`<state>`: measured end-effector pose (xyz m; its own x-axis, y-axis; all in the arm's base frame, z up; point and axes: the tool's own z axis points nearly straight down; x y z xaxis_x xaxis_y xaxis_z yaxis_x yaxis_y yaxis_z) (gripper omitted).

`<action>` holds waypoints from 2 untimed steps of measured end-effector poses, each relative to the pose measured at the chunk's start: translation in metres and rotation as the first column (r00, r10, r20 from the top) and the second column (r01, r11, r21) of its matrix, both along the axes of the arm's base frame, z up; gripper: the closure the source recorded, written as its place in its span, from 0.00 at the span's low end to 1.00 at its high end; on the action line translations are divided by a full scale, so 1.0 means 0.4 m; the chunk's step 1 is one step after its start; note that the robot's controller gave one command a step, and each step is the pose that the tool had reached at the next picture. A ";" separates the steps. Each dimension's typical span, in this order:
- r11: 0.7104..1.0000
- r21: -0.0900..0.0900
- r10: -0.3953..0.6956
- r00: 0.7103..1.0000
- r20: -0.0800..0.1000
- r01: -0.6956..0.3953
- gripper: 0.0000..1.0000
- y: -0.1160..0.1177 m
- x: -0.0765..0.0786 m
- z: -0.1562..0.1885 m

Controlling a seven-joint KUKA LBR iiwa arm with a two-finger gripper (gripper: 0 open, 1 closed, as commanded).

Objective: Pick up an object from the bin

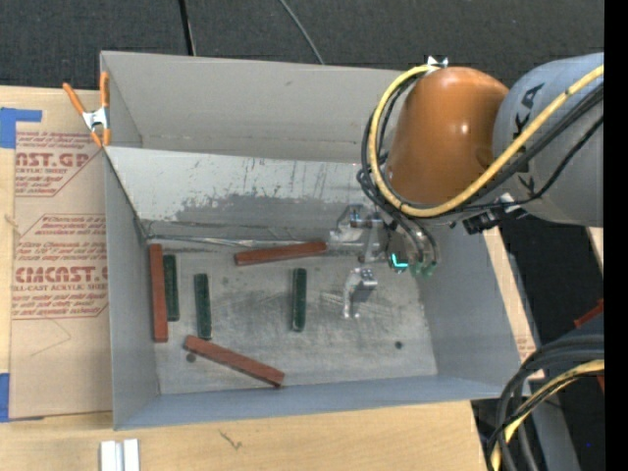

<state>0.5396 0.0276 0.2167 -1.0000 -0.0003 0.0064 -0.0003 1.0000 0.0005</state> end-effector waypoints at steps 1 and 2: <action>1.000 0.000 0.000 1.000 0.008 0.000 0.00 0.000 0.004 0.010; 1.000 0.000 0.018 1.000 0.015 -0.018 0.00 -0.025 0.027 -0.123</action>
Offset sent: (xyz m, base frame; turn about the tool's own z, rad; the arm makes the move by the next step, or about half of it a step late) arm 0.0219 -0.0283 -0.1467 -0.0459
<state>0.5505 0.0177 0.1674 -0.9998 -0.0179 -0.0085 -0.0179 0.9998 0.0003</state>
